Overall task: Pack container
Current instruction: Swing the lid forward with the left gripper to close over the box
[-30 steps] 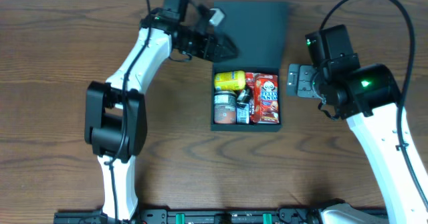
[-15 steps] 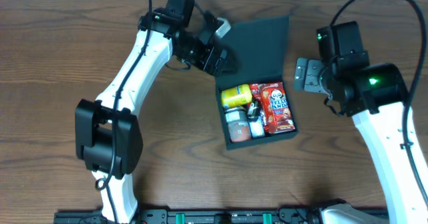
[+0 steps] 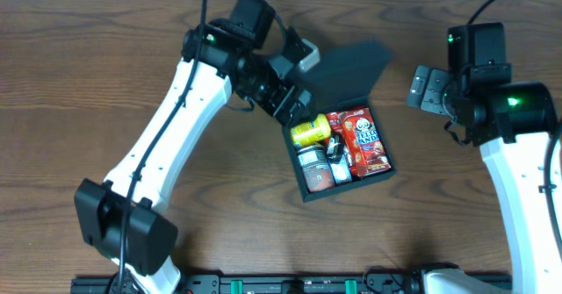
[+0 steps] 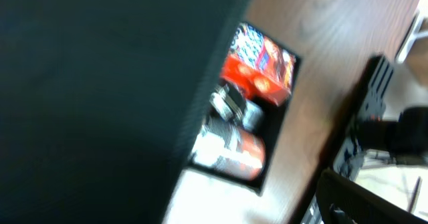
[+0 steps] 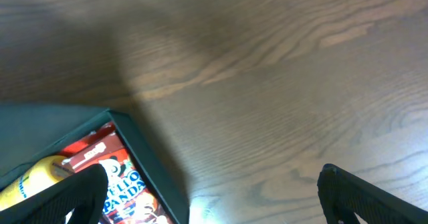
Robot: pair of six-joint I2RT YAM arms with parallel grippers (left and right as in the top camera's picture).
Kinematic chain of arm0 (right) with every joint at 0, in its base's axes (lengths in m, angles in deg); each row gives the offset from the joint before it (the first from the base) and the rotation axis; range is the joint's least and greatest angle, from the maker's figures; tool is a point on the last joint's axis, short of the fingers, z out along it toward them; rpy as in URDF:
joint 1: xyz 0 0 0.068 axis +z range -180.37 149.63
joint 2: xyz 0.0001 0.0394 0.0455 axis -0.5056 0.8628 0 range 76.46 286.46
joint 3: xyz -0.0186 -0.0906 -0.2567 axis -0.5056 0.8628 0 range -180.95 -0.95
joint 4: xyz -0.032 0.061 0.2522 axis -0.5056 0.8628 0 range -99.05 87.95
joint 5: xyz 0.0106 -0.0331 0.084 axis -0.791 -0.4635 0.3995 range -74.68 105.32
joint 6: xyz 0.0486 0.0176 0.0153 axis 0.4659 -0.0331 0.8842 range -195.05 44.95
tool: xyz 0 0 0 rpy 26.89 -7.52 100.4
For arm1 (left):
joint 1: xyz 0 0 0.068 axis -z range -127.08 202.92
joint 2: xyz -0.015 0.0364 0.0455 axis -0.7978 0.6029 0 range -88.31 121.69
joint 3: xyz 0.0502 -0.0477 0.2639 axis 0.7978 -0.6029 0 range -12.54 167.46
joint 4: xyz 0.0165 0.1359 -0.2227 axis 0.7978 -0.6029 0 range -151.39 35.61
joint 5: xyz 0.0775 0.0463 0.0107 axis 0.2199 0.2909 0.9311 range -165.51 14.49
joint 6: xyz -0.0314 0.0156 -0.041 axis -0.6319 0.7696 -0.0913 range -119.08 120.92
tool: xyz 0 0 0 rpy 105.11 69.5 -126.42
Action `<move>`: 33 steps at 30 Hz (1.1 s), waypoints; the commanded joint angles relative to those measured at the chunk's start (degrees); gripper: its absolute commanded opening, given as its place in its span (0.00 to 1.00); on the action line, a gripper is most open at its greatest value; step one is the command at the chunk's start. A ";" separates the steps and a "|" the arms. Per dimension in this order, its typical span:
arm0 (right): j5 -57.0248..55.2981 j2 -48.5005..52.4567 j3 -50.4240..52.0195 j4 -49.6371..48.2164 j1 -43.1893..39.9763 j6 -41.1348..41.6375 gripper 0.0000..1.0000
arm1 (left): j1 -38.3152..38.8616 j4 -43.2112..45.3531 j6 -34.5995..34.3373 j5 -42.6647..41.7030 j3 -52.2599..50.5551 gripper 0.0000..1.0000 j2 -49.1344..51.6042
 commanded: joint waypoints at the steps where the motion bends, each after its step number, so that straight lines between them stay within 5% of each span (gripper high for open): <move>1: -0.96 -0.07 -0.39 -0.11 -1.27 -0.76 0.99 | 2.45 -2.86 1.01 3.37 0.48 0.95 -1.68; 18: -0.55 -0.07 -0.39 -0.07 -2.14 -2.23 0.99 | 21.33 -10.40 -6.99 18.86 0.48 0.95 -7.96; 33: 6.78 -0.07 -0.37 0.35 -2.12 -2.78 0.99 | 23.41 -9.44 -17.94 29.57 0.44 0.95 -11.87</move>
